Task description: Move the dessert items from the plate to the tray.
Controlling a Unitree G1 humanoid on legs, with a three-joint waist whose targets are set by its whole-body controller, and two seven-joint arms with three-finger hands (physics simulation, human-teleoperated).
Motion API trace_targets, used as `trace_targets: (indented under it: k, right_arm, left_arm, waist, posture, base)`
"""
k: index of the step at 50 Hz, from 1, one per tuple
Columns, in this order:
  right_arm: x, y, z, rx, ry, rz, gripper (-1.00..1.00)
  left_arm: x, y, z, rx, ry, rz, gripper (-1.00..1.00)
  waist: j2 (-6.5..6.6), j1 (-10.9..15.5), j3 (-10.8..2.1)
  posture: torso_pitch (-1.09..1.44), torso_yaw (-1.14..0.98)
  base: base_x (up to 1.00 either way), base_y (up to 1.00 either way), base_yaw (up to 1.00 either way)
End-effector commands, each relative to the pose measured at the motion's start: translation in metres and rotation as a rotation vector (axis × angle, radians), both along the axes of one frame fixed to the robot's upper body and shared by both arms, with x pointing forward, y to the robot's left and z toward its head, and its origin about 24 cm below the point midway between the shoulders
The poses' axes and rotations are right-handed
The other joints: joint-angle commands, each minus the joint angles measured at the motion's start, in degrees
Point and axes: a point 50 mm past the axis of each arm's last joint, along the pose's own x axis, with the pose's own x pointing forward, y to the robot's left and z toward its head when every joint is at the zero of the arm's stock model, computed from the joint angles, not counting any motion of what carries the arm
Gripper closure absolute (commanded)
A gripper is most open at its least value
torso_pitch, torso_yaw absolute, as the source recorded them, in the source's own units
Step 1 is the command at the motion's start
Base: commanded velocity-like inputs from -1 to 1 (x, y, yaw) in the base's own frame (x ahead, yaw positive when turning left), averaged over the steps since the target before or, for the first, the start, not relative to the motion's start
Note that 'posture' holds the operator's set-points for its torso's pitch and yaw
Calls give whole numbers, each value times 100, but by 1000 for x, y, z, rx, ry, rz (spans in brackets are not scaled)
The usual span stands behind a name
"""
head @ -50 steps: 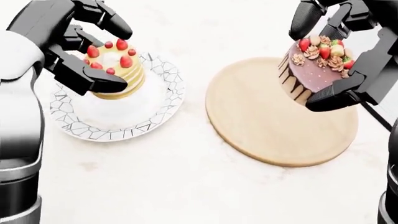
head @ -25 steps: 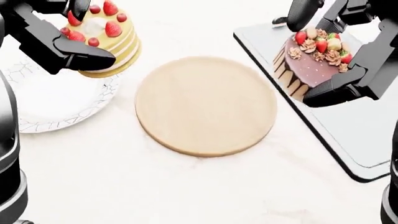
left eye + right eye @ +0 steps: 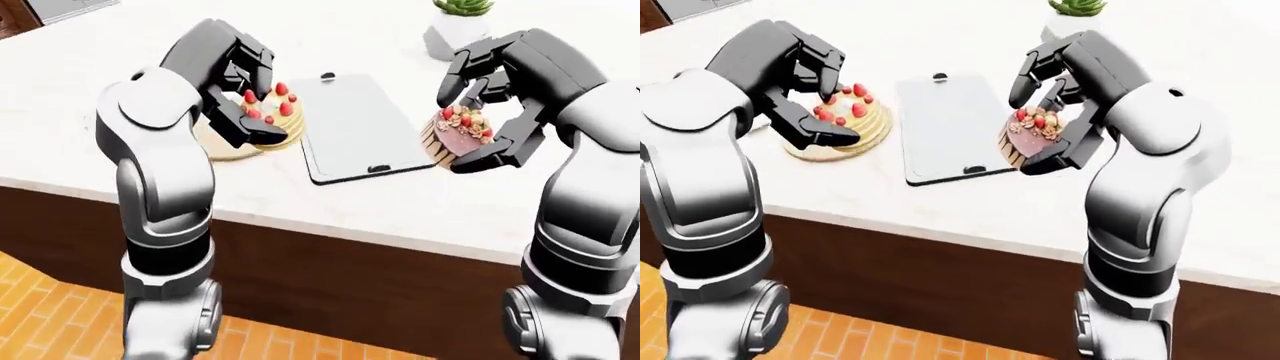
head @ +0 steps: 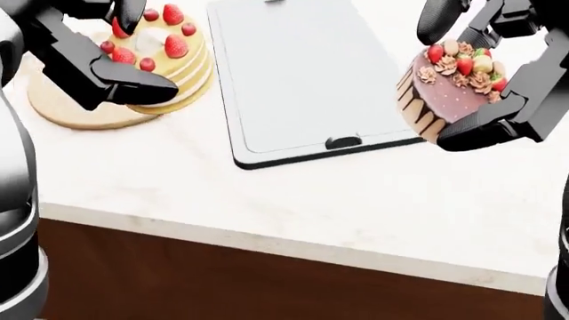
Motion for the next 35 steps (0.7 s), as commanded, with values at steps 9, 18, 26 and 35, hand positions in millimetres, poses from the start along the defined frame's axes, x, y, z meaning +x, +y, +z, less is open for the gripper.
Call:
trace_targets:
  k: [9, 18, 26, 35]
  right_arm:
    - [-9, -2, 18, -32, -126, -16, 98]
    - [-10, -2, 16, -36, -123, -13, 98]
    - [-10, -1, 17, -28, -126, -11, 97]
    - [-8, -2, 17, -27, -128, -21, 98]
  left_arm:
    - [-6, 1, 12, 7, -81, 6, 100]
    - [-6, 2, 11, 7, -80, 3, 100]
    - [-6, 1, 13, 8, -83, -2, 100]
    - [-6, 0, 14, 11, -86, -8, 100]
  waist:
    - [-215, -2, -226]
    - [205, -223, -45]
    - [-248, -125, 131]
    - [-54, 60, -308]
  posture:
    - [0, 0]
    - [0, 0]
    - [0, 0]
    - [0, 0]
  base:
    - [8, 57, 0]
    - [8, 38, 0]
    - [21, 30, 0]
    - [5, 0, 0]
